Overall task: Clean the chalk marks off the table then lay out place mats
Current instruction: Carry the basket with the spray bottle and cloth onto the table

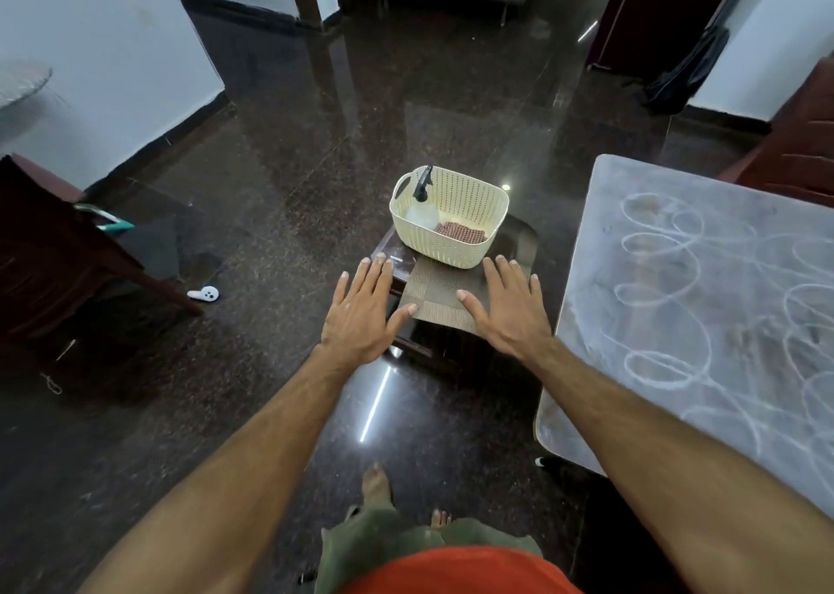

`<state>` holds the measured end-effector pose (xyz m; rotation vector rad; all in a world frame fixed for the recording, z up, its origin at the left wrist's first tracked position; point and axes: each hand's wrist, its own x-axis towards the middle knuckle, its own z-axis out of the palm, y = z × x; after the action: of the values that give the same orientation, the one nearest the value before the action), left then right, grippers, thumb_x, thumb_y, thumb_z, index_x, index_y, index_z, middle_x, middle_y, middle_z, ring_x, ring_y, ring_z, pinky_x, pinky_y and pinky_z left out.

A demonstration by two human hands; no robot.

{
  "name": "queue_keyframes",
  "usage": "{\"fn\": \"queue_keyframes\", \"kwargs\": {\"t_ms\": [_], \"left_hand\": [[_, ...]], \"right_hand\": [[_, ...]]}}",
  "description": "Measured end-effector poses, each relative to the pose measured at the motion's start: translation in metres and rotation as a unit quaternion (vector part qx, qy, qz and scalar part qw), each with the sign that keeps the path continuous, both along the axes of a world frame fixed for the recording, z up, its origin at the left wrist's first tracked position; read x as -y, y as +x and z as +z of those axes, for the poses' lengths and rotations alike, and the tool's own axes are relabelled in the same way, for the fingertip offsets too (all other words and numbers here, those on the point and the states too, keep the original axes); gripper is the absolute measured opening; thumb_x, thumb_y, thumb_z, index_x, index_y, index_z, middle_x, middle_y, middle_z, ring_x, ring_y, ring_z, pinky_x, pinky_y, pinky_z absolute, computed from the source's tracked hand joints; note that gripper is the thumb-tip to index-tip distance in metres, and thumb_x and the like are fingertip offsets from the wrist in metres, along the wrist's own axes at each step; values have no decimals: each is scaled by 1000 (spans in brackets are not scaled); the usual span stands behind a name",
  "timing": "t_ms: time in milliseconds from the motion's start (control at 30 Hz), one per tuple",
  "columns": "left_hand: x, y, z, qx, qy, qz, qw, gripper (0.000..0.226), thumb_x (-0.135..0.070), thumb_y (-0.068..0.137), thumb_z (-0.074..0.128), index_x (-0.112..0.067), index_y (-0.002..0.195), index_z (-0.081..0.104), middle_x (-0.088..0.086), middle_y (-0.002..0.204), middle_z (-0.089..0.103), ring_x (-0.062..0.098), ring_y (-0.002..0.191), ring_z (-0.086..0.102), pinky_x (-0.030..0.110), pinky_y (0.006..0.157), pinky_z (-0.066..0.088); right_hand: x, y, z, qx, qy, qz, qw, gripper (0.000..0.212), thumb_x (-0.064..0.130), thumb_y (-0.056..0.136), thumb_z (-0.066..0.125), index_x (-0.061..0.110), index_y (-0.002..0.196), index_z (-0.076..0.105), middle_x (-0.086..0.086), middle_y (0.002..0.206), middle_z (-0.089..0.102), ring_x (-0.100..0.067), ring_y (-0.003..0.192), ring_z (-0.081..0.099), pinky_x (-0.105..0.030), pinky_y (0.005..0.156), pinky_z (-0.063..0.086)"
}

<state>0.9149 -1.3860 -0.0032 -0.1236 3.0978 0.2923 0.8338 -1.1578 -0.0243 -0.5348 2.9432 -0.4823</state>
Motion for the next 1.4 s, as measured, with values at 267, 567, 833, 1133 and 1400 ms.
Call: {"fn": "queue_keyframes", "kwargs": {"t_ms": [267, 567, 833, 1133, 1400], "left_hand": [[38, -97, -30, 23, -1, -42, 999, 83, -66, 95, 21, -14, 157, 8, 1, 166, 4, 18, 152, 1, 42, 122, 1], [95, -229, -51, 38, 59, -64, 995, 71, -49, 98, 44, -8, 153, 22, 11, 162, 21, 25, 150, 18, 47, 121, 20], [120, -338, -92, 68, 258, 111, 957, 63, -28, 96, 60, -3, 147, 33, 16, 151, 39, 29, 139, 38, 40, 112, 32], [127, -413, -145, 144, 307, 166, 926, 41, -18, 100, 49, -8, 140, 43, 9, 134, 57, 26, 123, 55, 32, 101, 43], [125, -431, -160, 140, 358, 194, 903, 28, -9, 99, 46, -3, 123, 59, 13, 118, 67, 28, 107, 63, 43, 96, 52]], "right_hand": [[34, -69, -27, 29, 8, -48, 998, 85, 72, 94, 20, 14, 156, 18, -10, 164, 16, -26, 152, 10, -53, 121, 7], [75, -174, -44, 79, -58, -164, 982, 74, 61, 98, 36, 12, 153, 25, -15, 157, 31, -31, 146, 28, -57, 117, 27], [83, -250, -81, 119, -124, -281, 944, 54, 41, 98, 51, 14, 144, 38, -10, 139, 45, -28, 129, 45, -49, 104, 44], [86, -301, -131, 168, -157, -409, 883, 48, 25, 100, 53, 2, 141, 41, -17, 139, 49, -34, 124, 53, -49, 102, 48], [84, -317, -147, 154, -192, -499, 831, 32, 18, 102, 49, 5, 131, 51, -19, 122, 63, -38, 106, 64, -36, 86, 52]]}}
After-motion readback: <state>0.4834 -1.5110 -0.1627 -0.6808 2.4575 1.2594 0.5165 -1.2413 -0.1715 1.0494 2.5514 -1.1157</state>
